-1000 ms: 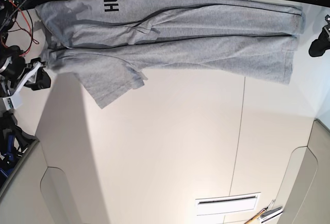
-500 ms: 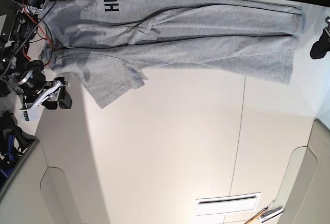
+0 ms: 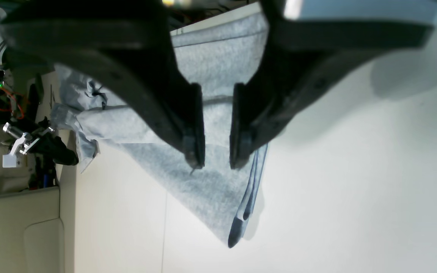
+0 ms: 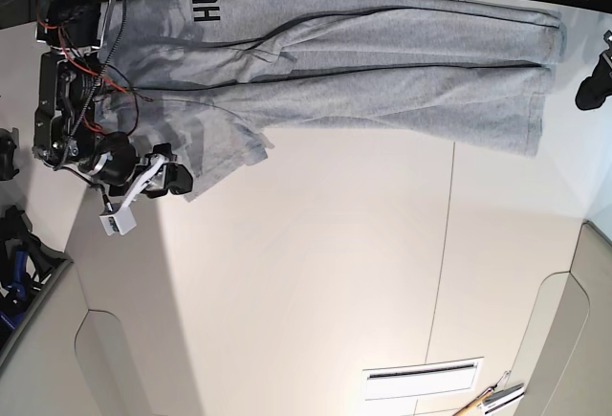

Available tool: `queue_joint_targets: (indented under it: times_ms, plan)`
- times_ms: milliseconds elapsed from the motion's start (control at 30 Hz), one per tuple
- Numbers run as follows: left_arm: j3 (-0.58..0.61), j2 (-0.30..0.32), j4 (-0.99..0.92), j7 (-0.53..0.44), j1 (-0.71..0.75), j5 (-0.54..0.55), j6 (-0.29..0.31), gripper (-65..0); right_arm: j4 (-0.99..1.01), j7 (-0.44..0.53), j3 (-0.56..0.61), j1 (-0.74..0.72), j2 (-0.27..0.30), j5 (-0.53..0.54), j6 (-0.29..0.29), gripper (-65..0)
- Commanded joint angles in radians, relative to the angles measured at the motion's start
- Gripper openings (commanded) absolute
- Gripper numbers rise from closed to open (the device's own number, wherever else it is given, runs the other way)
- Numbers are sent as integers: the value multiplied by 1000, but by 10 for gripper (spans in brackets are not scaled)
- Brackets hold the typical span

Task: Fold the T-shirt properly
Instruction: 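Release both grippers and raise them off the folded shirt, then move the right gripper to the shirt end and pinch the fabric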

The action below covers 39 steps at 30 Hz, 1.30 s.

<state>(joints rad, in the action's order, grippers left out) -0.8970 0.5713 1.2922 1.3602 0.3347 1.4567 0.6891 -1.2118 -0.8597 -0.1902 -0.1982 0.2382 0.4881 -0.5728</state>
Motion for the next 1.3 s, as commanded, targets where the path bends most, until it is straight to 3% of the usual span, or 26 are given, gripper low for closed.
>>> queue_joint_targets:
  times_ms: [0, 67, 167, 367, 667, 800, 1067, 1267]
  plan:
    - [-8, 27, 18, -18, -2, 27, 9, -494, -5, -33, 13, -12, 8, 8, 1, -354]
    - [-8, 27, 18, -18, -2, 27, 9, -494, -5, -44, 31, -12, 8, 17, 1, -446]
    - [-8, 27, 18, -18, -3, 27, 9, -494, -5, -66, 35, -12, 9, 16, 1, -650]
    - [-8, 27, 18, -18, -2, 27, 9, -494, -48, -78, 24, -12, 10, 17, 1, -650]
    - [-8, 27, 18, -18, -2, 27, 9, -494, -340, -205, 19, 30, 8, 54, 1, -650]
    - [-8, 27, 18, -18, -2, 27, 9, -494, -484, -222, 19, 118, -3, 84, 1, -650]
    - [-8, 27, 18, -18, -2, 27, 9, -494, -666, -241, 20, 357, -113, 127, 0, -650]
    - [-8, 27, 18, -18, -2, 27, 9, -494, -758, -275, 20, 482, -122, 160, 0, -650]
